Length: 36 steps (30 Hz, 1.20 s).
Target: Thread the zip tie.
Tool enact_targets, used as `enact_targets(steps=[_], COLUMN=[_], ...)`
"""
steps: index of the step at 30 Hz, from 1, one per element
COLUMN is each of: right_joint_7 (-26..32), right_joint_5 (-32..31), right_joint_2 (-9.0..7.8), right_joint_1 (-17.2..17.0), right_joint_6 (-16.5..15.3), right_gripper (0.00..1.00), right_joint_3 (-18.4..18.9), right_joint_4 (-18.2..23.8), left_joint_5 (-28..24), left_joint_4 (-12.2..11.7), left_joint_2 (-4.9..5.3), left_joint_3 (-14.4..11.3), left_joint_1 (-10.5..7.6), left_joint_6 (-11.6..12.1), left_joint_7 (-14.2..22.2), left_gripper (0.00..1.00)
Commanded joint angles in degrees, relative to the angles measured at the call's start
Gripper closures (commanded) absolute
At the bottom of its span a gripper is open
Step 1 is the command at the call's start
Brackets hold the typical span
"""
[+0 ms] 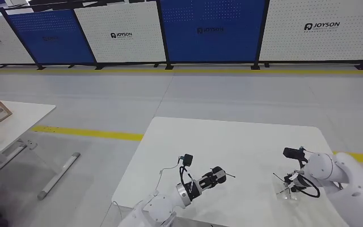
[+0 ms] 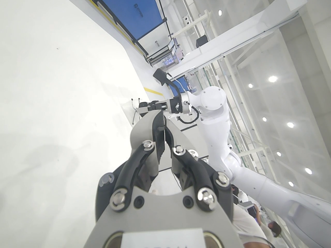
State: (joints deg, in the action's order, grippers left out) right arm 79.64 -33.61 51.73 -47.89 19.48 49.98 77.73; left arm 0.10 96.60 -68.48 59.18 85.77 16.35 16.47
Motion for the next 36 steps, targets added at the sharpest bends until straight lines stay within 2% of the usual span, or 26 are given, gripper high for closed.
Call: enact_targets(steps=[1,11,14,19,22,26,30,35,36], right_joint_7=[0.0,0.0,0.0,0.0,0.0,-0.67,-4.47,-12.06,-12.06], right_joint_5=[0.28,0.35,0.39,0.07,-0.48,-0.96,0.5,7.29,7.29], right_joint_2=[0.12,1.07,1.36,1.62,1.35,0.23,-1.53,-3.25,-3.25], right_joint_1=[0.5,2.77,3.28,3.44,2.55,-1.15,-8.52,-20.6,-20.6], right_joint_6=[0.0,0.0,0.0,0.0,0.0,0.0,0.0,0.0,0.0], right_gripper=[0.84,0.86,1.0,1.0,1.0,1.0,1.0,1.0,1.0], right_joint_3=[-0.53,-3.18,-3.62,-3.9,-2.75,2.04,10.39,23.2,23.2], right_joint_4=[-0.6,-3.79,-4.63,-5.12,-3.76,0.53,6.87,15.93,15.93], left_joint_5=[0.0,0.0,0.0,0.0,0.0,0.0,0.0,0.0,0.0], left_joint_4=[0.0,0.0,0.0,0.0,0.0,0.0,0.0,0.0,0.0], left_joint_2=[0.0,0.0,0.0,0.0,0.0,0.0,0.0,0.0,0.0], left_joint_3=[0.0,0.0,0.0,0.0,0.0,0.0,0.0,0.0,0.0], left_joint_1=[0.0,0.0,0.0,0.0,0.0,0.0,0.0,0.0,0.0], left_joint_6=[0.0,0.0,0.0,0.0,0.0,0.0,0.0,0.0,0.0], left_joint_7=[0.0,0.0,0.0,0.0,0.0,0.0,0.0,0.0,0.0], left_gripper=[1.0,1.0,1.0,1.0,1.0,1.0,1.0,1.0,1.0])
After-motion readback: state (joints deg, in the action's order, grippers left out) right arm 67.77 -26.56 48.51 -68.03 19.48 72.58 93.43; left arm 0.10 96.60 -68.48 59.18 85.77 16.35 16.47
